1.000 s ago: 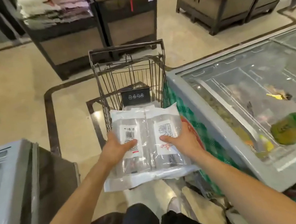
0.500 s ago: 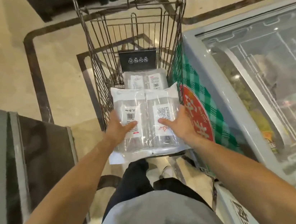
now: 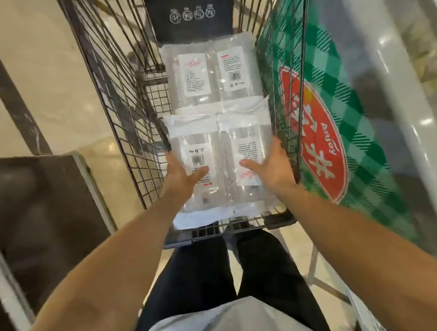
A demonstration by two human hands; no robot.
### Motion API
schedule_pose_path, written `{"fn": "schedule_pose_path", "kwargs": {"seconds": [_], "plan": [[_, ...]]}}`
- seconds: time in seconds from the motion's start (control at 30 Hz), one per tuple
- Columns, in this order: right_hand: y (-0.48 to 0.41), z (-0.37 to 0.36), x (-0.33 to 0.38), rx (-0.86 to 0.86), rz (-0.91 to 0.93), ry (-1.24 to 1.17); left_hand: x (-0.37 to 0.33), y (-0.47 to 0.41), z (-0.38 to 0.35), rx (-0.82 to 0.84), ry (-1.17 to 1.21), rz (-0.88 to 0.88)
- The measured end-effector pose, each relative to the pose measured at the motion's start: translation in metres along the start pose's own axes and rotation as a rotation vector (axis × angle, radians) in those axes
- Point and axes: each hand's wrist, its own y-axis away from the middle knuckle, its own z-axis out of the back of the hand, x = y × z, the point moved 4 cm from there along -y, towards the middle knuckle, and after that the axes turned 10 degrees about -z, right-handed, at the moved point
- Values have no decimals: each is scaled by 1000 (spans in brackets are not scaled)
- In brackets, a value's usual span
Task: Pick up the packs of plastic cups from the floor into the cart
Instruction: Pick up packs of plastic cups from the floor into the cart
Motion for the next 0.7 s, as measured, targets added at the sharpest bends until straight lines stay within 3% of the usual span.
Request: {"fn": "schedule_pose_path", "kwargs": {"seconds": [0.3, 0.6, 0.7], "plan": [[-34, -44, -33, 117, -168, -44, 72, -54, -17, 67, -147, 78], [-35, -34, -34, 118, -204, 45, 30, -30, -16, 158, -283, 108], [-15, -25, -24, 52, -150, 90, 11, -13, -10, 112, -351, 106]]}}
